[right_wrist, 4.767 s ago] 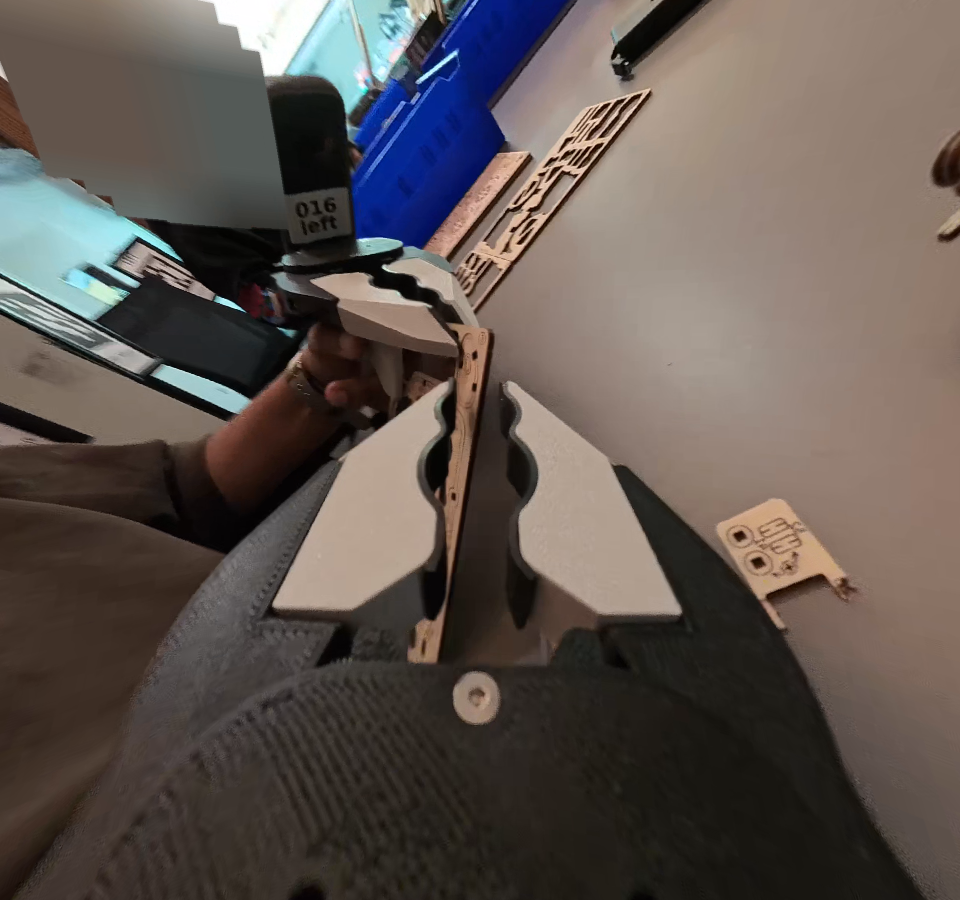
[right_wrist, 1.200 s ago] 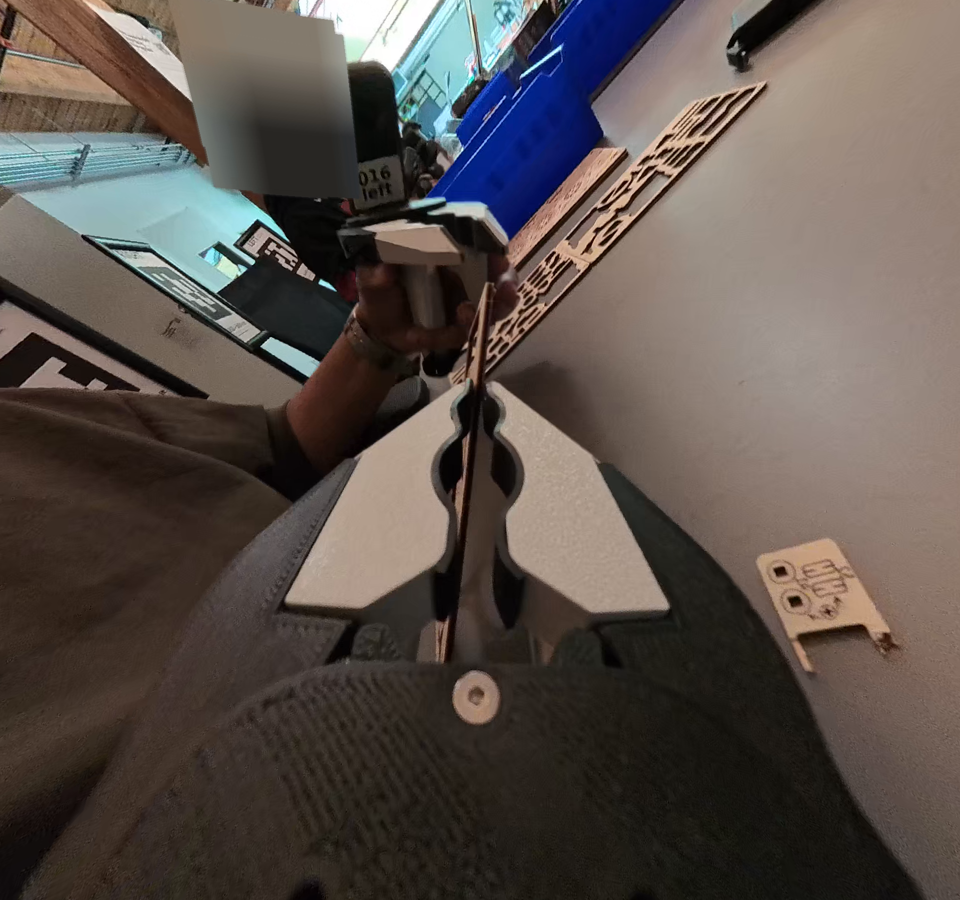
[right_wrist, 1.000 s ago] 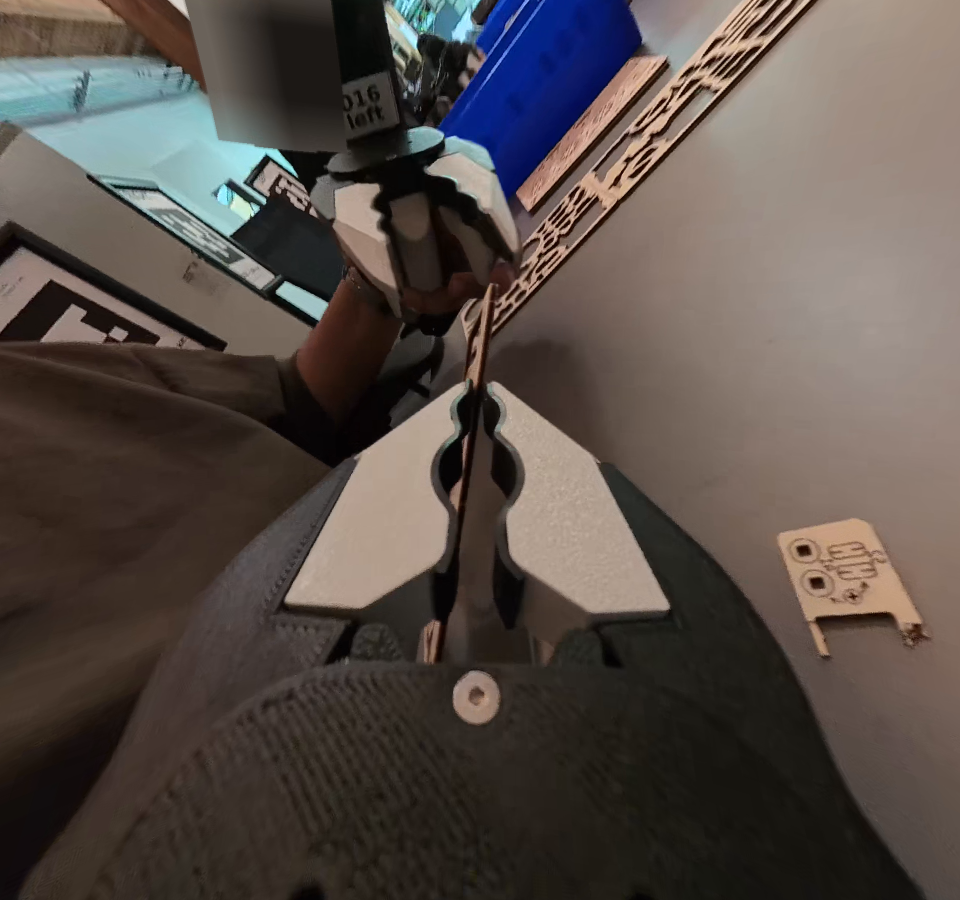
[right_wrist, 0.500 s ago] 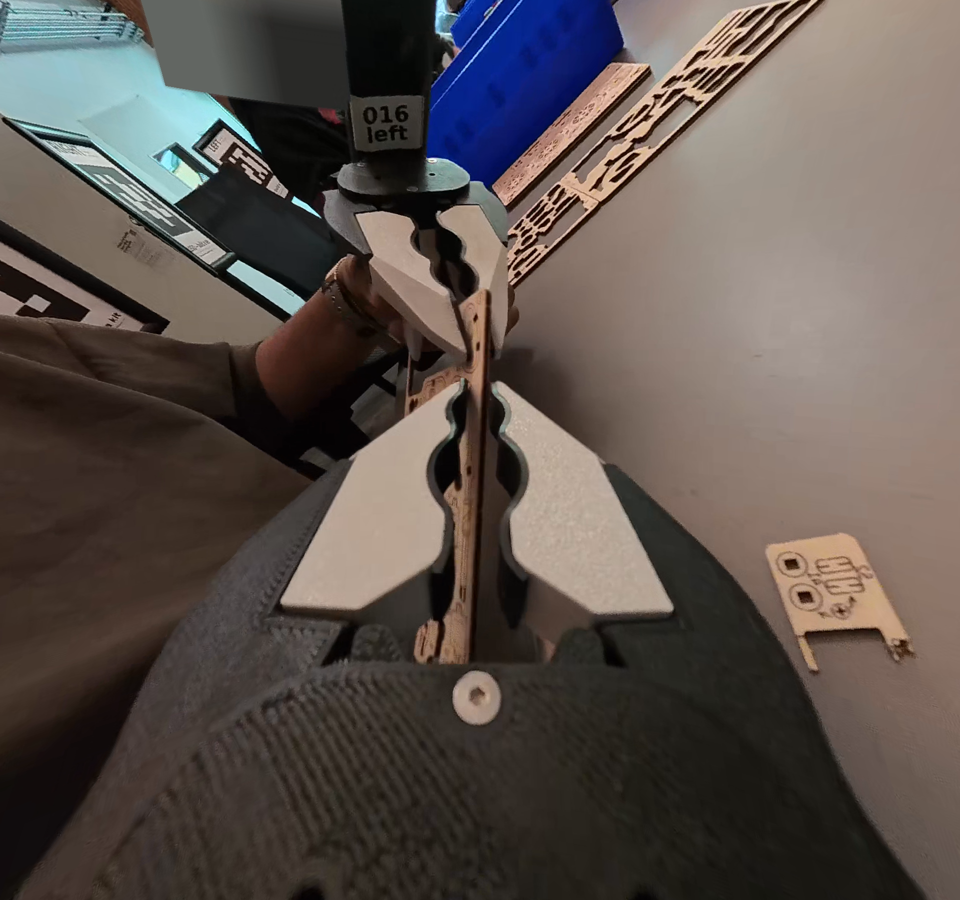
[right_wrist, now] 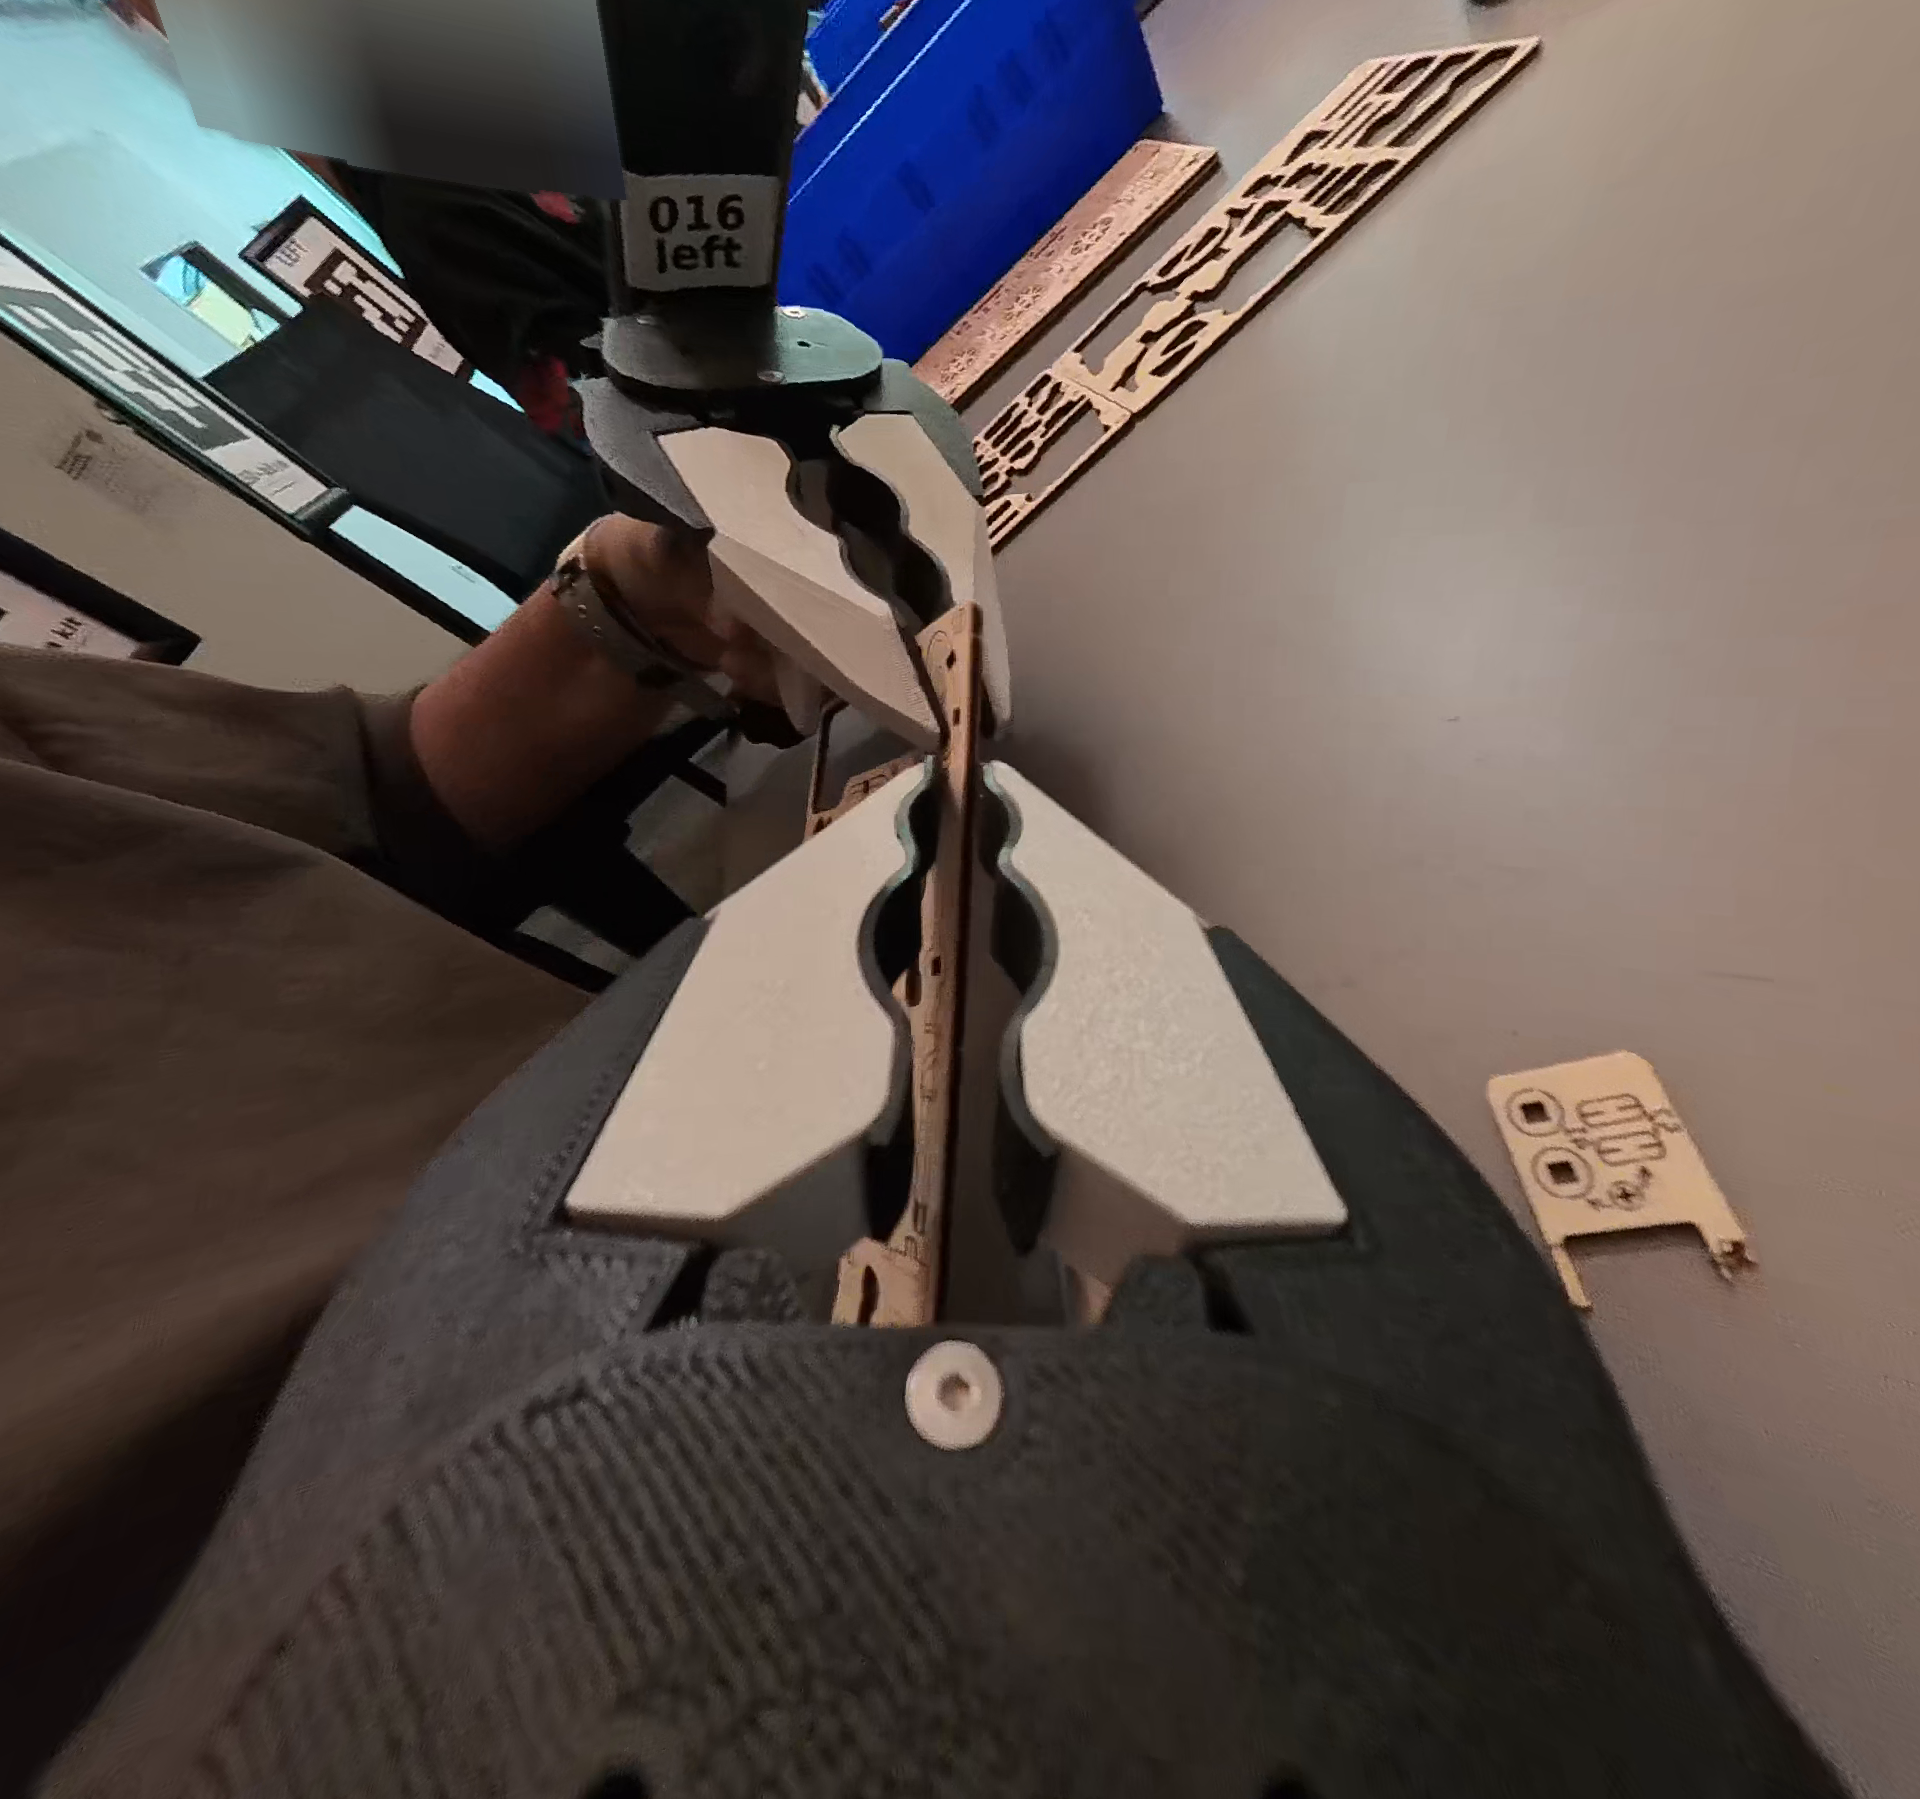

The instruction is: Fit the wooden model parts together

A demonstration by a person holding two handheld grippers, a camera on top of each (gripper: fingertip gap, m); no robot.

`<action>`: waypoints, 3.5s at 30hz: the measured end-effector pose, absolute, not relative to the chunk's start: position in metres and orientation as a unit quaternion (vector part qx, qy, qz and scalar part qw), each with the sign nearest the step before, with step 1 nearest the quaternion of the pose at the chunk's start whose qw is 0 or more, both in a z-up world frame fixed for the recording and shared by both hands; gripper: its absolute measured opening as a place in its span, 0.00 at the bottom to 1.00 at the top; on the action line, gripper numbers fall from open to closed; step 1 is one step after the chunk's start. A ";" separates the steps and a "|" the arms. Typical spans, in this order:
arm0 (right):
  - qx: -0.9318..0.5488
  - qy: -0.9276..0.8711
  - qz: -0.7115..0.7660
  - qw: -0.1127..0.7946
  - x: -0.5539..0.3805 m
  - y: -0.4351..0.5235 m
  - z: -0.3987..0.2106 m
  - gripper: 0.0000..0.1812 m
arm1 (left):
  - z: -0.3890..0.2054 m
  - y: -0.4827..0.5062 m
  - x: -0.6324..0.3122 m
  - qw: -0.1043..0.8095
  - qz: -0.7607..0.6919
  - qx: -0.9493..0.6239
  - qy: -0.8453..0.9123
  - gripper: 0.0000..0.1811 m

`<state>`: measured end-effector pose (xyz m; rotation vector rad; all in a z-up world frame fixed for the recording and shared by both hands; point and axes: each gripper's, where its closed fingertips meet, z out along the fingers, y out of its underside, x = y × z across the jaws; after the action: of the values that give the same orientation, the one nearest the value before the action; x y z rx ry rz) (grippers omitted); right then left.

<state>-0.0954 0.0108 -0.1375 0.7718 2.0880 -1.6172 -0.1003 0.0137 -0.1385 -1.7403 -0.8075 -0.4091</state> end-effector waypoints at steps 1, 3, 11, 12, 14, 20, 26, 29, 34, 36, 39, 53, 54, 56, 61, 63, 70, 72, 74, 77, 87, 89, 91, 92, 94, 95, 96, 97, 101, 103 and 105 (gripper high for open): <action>0.280 0.742 -0.576 0.196 -0.096 0.010 -0.138 0.02 | -0.139 0.013 -0.101 0.554 -0.174 -0.736 -0.348 0.04; 0.284 0.744 -0.573 0.192 -0.097 0.010 -0.140 0.02 | -0.140 0.013 -0.102 0.548 -0.178 -0.733 -0.361 0.04; 0.296 0.753 -0.560 0.178 -0.100 0.008 -0.148 0.03 | -0.149 0.011 -0.105 0.523 -0.200 -0.724 -0.403 0.04; 0.297 0.753 -0.559 0.178 -0.100 0.008 -0.149 0.03 | -0.150 0.011 -0.105 0.520 -0.194 -0.727 -0.404 0.04; 0.300 0.751 -0.558 0.186 -0.099 0.009 -0.148 0.03 | -0.149 0.012 -0.105 0.517 -0.187 -0.732 -0.402 0.05; 0.307 0.740 -0.567 0.191 -0.103 0.012 -0.144 0.02 | -0.148 0.013 -0.107 0.522 -0.155 -0.746 -0.384 0.08; 0.324 0.696 -0.608 0.203 -0.113 0.021 -0.127 0.01 | -0.146 0.003 -0.118 0.543 -0.120 -0.740 -0.379 0.12; 0.325 0.696 -0.605 0.208 -0.113 0.021 -0.130 0.01 | -0.146 0.004 -0.115 0.556 -0.136 -0.736 -0.363 0.02; 0.319 0.695 -0.603 0.228 -0.108 0.018 -0.131 0.00 | -0.143 0.004 -0.108 0.578 -0.179 -0.717 -0.347 0.04; 0.318 0.693 -0.602 0.238 -0.107 0.017 -0.132 0.01 | -0.140 0.002 -0.108 0.586 -0.192 -0.705 -0.350 0.03; 0.314 0.699 -0.601 0.229 -0.108 0.017 -0.134 0.01 | -0.141 0.002 -0.108 0.583 -0.190 -0.710 -0.347 0.01; 0.314 0.730 -0.572 0.201 -0.105 0.013 -0.146 0.03 | -0.153 0.012 -0.096 0.557 -0.179 -0.746 -0.319 0.01; 0.314 0.735 -0.568 0.196 -0.105 0.013 -0.148 0.03 | -0.154 0.012 -0.096 0.555 -0.176 -0.748 -0.319 0.01; 0.311 0.746 -0.561 0.179 -0.106 0.013 -0.150 0.03 | -0.156 0.012 -0.097 0.550 -0.168 -0.752 -0.321 0.01; 0.310 0.772 -0.537 0.137 -0.105 0.011 -0.156 0.03 | -0.164 0.010 -0.096 0.532 -0.165 -0.762 -0.330 0.01; 0.313 0.775 -0.532 0.133 -0.105 0.012 -0.157 0.03 | -0.165 0.011 -0.096 0.530 -0.167 -0.761 -0.334 0.01; 0.336 0.758 -0.534 0.165 -0.107 0.015 -0.158 0.04 | -0.166 0.011 -0.098 0.524 -0.175 -0.758 -0.347 0.01; 0.339 0.756 -0.530 0.181 -0.105 0.017 -0.158 0.03 | -0.167 0.009 -0.099 0.523 -0.169 -0.761 -0.344 0.01; 0.343 0.750 -0.532 0.194 -0.104 0.016 -0.157 0.03 | -0.164 0.008 -0.099 0.528 -0.171 -0.758 -0.342 0.01; 0.349 0.751 -0.523 0.201 -0.103 0.017 -0.162 0.04 | -0.164 0.009 -0.099 0.532 -0.168 -0.758 -0.338 0.01; 0.350 0.780 -0.490 0.168 -0.106 0.020 -0.178 0.04 | -0.177 0.013 -0.106 0.522 -0.177 -0.743 -0.380 0.01; 0.356 0.784 -0.479 0.172 -0.105 0.020 -0.183 0.04 | -0.183 0.013 -0.106 0.506 -0.173 -0.751 -0.388 0.01; 0.357 0.790 -0.470 0.166 -0.105 0.020 -0.187 0.04 | -0.187 0.013 -0.107 0.496 -0.165 -0.756 -0.394 0.00; 0.356 0.795 -0.464 0.159 -0.105 0.020 -0.189 0.05 | -0.189 0.013 -0.107 0.489 -0.165 -0.758 -0.398 0.00; 0.357 0.796 -0.463 0.156 -0.105 0.020 -0.189 0.05 | -0.189 0.013 -0.107 0.489 -0.166 -0.757 -0.401 0.00; 0.359 0.795 -0.462 0.159 -0.105 0.020 -0.190 0.05 | -0.189 0.013 -0.107 0.488 -0.165 -0.758 -0.401 0.00; 0.360 0.795 -0.461 0.159 -0.105 0.020 -0.190 0.05 | -0.190 0.013 -0.108 0.487 -0.162 -0.759 -0.401 0.00; 0.360 0.797 -0.460 0.156 -0.105 0.020 -0.191 0.05 | -0.190 0.012 -0.108 0.486 -0.161 -0.759 -0.403 0.00; 0.356 0.796 -0.466 0.148 -0.106 0.019 -0.191 0.05 | -0.191 0.012 -0.109 0.485 -0.159 -0.758 -0.407 0.00; 0.353 0.797 -0.469 0.144 -0.107 0.019 -0.191 0.05 | -0.191 0.012 -0.109 0.485 -0.161 -0.756 -0.408 0.00; 0.351 0.799 -0.469 0.135 -0.107 0.019 -0.192 0.05 | -0.191 0.012 -0.109 0.484 -0.159 -0.757 -0.409 0.00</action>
<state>-0.1072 0.0189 -0.1915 1.0158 2.3162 -1.3588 -0.1091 0.0118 -0.1913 -1.8427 -0.9964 -0.3871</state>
